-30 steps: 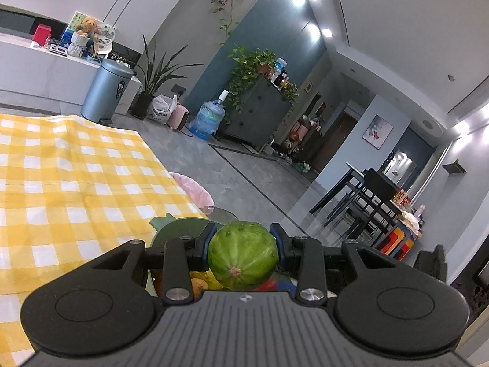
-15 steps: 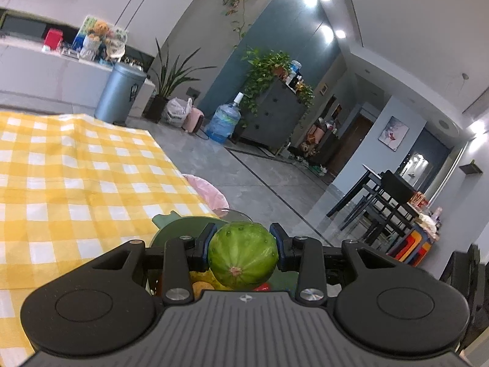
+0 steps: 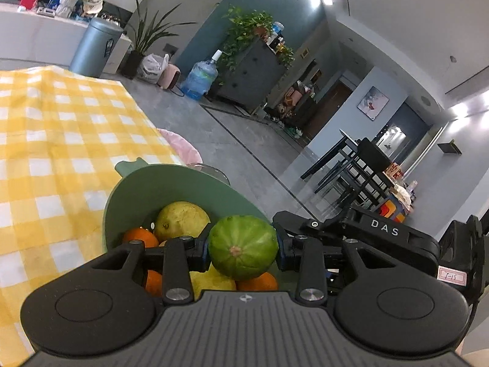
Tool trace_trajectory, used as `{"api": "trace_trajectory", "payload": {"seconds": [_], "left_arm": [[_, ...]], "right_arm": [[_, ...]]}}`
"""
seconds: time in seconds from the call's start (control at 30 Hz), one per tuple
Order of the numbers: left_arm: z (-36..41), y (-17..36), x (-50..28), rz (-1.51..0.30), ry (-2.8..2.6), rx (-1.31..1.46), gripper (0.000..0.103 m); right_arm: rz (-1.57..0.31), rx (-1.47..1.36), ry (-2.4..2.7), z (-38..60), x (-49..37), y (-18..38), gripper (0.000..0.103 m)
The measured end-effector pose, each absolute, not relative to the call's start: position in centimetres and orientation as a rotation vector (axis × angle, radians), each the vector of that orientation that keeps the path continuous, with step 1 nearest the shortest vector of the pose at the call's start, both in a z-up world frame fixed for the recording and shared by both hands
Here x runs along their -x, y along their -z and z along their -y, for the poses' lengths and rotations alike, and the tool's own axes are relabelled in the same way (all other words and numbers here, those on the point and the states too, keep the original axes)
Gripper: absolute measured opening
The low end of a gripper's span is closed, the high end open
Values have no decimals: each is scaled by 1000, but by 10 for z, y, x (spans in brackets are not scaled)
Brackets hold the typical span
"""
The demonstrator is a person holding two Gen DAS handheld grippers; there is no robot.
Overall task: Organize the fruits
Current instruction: 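Lower the cucumber into the green colander and open the left tool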
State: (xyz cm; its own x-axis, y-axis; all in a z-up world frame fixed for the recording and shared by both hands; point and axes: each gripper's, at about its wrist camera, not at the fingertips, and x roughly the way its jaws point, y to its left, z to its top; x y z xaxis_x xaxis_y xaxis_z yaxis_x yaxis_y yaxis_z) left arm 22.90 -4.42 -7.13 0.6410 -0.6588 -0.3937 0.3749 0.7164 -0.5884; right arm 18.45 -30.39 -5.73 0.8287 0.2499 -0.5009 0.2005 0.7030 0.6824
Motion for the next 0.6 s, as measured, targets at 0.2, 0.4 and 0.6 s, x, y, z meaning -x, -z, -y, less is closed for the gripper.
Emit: {"api": "trace_trajectory", "payload": {"seconds": [0.2,0.4,0.6], "left_arm": [[51,57,-214,-529,464,266,77],[63,52,-208,-518,418,158,83],[63,56,-199,-581,614,111,84]], "right_arm": [[-613,-798,-28,304,-184,57,52],[-617,-788,-23,302,-184,54,52],[-618,-783,-22,302,-184,54,52]]}}
